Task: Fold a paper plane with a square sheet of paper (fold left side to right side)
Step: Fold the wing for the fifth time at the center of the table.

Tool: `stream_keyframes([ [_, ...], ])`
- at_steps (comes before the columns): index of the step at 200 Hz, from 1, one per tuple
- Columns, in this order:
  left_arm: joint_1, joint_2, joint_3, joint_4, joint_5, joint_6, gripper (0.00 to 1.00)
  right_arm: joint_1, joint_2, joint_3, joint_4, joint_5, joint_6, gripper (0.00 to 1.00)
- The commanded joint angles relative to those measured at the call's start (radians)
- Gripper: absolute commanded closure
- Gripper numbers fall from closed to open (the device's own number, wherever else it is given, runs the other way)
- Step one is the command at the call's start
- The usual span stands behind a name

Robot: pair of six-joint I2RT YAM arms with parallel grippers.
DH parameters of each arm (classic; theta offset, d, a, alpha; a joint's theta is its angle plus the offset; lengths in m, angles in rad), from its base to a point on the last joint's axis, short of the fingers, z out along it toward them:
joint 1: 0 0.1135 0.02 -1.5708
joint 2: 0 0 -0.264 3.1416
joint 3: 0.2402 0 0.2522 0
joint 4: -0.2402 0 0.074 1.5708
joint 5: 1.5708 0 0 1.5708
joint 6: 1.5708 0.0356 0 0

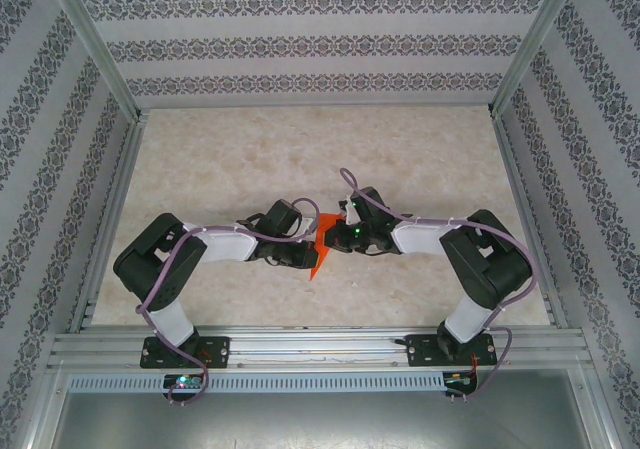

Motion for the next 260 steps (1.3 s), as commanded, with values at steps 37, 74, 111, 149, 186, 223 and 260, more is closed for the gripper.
stream_keyframes([
  [37, -0.008, 0.037, -0.005, -0.137, -0.125, 0.006, 1.0, 0.018, 0.08, 0.041, -0.011, 0.022, -0.007, 1.0],
  [74, -0.008, 0.042, -0.006, -0.169, -0.151, 0.019, 1.0, -0.023, 0.094, 0.049, -0.04, 0.027, -0.042, 1.0],
  [111, -0.008, 0.051, -0.018, -0.184, -0.163, 0.027, 1.0, -0.075, 0.125, 0.091, -0.072, 0.01, -0.083, 1.0],
  [149, -0.008, 0.062, -0.036, -0.174, -0.153, 0.024, 1.0, -0.122, 0.152, 0.14, -0.102, 0.0, -0.116, 1.0],
  [186, -0.008, 0.056, -0.046, -0.171, -0.153, 0.023, 1.0, -0.161, 0.191, 0.181, -0.13, 0.0, -0.145, 1.0],
  [223, -0.008, 0.059, -0.054, -0.171, -0.158, 0.025, 1.0, -0.197, 0.222, 0.211, -0.148, -0.005, -0.166, 1.0],
  [260, -0.008, 0.057, -0.064, -0.162, -0.156, 0.021, 1.0, -0.237, 0.243, 0.233, -0.156, -0.01, -0.178, 1.0],
])
